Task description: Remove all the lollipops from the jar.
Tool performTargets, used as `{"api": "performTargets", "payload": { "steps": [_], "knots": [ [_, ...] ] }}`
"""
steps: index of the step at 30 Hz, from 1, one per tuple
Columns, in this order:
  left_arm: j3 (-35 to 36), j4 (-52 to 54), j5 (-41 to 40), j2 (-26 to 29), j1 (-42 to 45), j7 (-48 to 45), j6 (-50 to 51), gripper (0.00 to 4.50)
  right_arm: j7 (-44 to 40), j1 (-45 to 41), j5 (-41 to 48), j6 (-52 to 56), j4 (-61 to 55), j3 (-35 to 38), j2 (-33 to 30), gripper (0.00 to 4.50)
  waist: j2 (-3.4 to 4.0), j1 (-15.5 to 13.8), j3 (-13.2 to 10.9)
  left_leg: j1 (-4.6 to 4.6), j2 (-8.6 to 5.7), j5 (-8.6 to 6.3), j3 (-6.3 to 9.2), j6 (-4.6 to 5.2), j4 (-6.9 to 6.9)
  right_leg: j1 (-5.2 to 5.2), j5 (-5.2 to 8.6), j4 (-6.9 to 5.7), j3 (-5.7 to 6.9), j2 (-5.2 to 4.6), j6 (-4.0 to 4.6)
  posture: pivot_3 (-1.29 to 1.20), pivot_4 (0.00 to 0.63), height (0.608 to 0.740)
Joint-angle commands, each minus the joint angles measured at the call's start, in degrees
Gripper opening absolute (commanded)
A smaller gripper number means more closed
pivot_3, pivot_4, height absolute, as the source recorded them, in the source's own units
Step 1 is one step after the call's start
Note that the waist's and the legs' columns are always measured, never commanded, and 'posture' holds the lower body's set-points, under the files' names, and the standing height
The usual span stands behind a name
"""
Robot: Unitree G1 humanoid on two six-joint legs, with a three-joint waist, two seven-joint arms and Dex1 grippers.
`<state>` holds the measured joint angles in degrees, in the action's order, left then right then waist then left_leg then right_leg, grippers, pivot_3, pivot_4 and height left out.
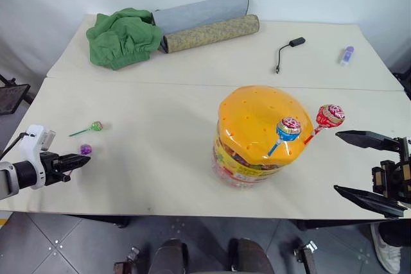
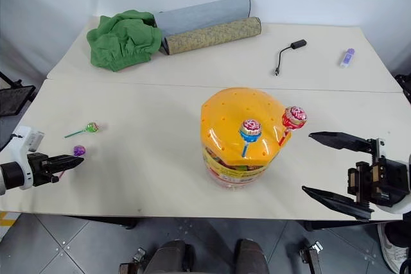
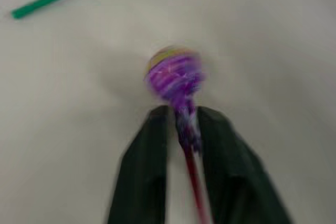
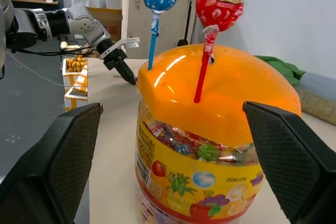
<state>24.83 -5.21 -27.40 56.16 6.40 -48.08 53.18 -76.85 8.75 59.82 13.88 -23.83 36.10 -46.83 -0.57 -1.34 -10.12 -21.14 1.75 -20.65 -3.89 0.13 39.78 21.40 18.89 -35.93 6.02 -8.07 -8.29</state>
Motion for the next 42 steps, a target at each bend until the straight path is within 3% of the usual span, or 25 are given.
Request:
{"api": "performTargets", "payload": {
  "steps": [1, 3, 7, 11, 18, 25, 29, 36, 40, 42],
  "knots": [
    [0.52, -1.66, 0.68, -0.55, 1.15, -1.61, -6.93, 2.22, 4.69, 0.2, 2.01, 2.94, -0.16, 3.72, -0.5, 4.5, 0.01, -0.09, -0.01, -0.01, 0.0, 0.0, 0.0, 0.0, 0.0, 0.01, 0.0, -0.01, 0.0, 0.0, 0.0, 0.0, 0.15, 0.74],
    [0.65, -1.92, -0.1, -0.64, 2.24, -5.81, -13.22, 2.81, 6.59, 0.74, 3.22, 4.38, -0.75, 4.99, 0.11, 4.5, 0.01, -0.18, -0.01, -0.04, -0.01, 0.0, -0.01, 0.0, 0.01, 0.03, 0.0, 0.0, 0.02, 0.0, 0.0, 0.0, 0.15, 0.74],
    [4.04, -1.42, -6.19, -1.45, 4.94, -16.11, -20.31, 2.81, 12.35, 1.07, 6.57, 8.17, -3.42, 6.43, -0.13, 4.5, -0.01, -0.11, -0.02, -0.09, -0.02, 0.0, -0.02, 0.0, 0.01, 0.05, 0.0, 0.02, 0.03, 0.0, 0.0, 0.0, 0.15, 0.74],
    [5.24, 2.53, -15.02, -1.21, 8.59, -24.56, -18.26, 2.81, 20.34, -1.4, 11.01, 12.12, -7.62, 5.22, -1.21, 4.5, 0.0, 0.1, -0.02, -0.08, 0.01, 0.0, -0.04, -0.02, 0.0, 0.09, 0.0, -0.01, 0.04, 0.03, 0.01, 0.0, 0.15, 0.74],
    [1.26, 20.32, -29.41, -9.67, 14.45, -23.46, -15.16, 2.81, 21.61, -5.6, 13.18, 16.47, -12.45, -0.25, -4.28, 4.5, 0.0, -0.1, -0.02, -0.12, -0.01, 0.0, 0.05, -0.01, 0.1, 0.02, -0.01, -0.01, 0.02, -0.03, -0.02, 0.0, 0.15, 0.74],
    [-2.97, 23.81, -32.59, -10.41, 15.17, -24.66, -14.05, 2.81, 22.55, -9.73, 12.3, 19.11, -13.0, -5.52, -5.91, 4.5, 0.0, 0.1, -0.02, -0.1, 0.01, 0.0, 0.05, -0.01, 0.08, 0.03, 0.0, 0.02, 0.02, 0.05, 0.0, 0.0, 0.15, 0.74],
    [-5.26, 23.55, -32.96, -10.07, 17.35, -26.78, -14.06, 2.84, 19.69, -10.3, 10.57, 18.04, -11.18, -5.49, -5.13, 3.78, -0.01, -0.19, -0.03, -0.14, -0.01, 0.0, 0.05, -0.01, 0.12, 0.01, 0.0, 0.07, 0.01, 0.05, 0.0, 0.0, 0.15, 0.74],
    [-9.03, 22.8, -32.61, -11.77, 20.18, -29.33, -14.92, 2.84, 17.04, -10.81, 11.89, 16.33, -8.15, -1.93, -2.64, 1.31, 0.0, -0.07, -0.04, -0.14, -0.02, 0.0, 0.06, 0.0, 0.14, -0.02, 0.0, 0.08, 0.02, 0.07, 0.0, 0.0, 0.15, 0.74],
    [-11.29, 20.45, -30.67, -13.08, 21.53, -31.42, -16.76, 2.84, 20.82, -11.24, 17.61, 17.63, -7.58, 2.89, -2.62, 0.01, 0.0, -0.1, -0.03, -0.14, -0.02, 0.0, 0.05, 0.0, 0.14, -0.02, 0.0, 0.08, 0.02, 0.07, 0.0, 0.0, 0.15, 0.74],
    [-12.25, 19.15, -29.75, -13.51, 22.16, -32.46, -17.72, 2.84, 23.82, -11.22, 20.7, 18.43, -7.22, 5.41, -2.94, 0.01, 0.0, -0.1, -0.04, -0.14, -0.02, 0.0, 0.06, 0.0, 0.13, -0.01, 0.0, 0.08, 0.03, 0.08, 0.0, 0.0, 0.15, 0.74]
  ]
}}
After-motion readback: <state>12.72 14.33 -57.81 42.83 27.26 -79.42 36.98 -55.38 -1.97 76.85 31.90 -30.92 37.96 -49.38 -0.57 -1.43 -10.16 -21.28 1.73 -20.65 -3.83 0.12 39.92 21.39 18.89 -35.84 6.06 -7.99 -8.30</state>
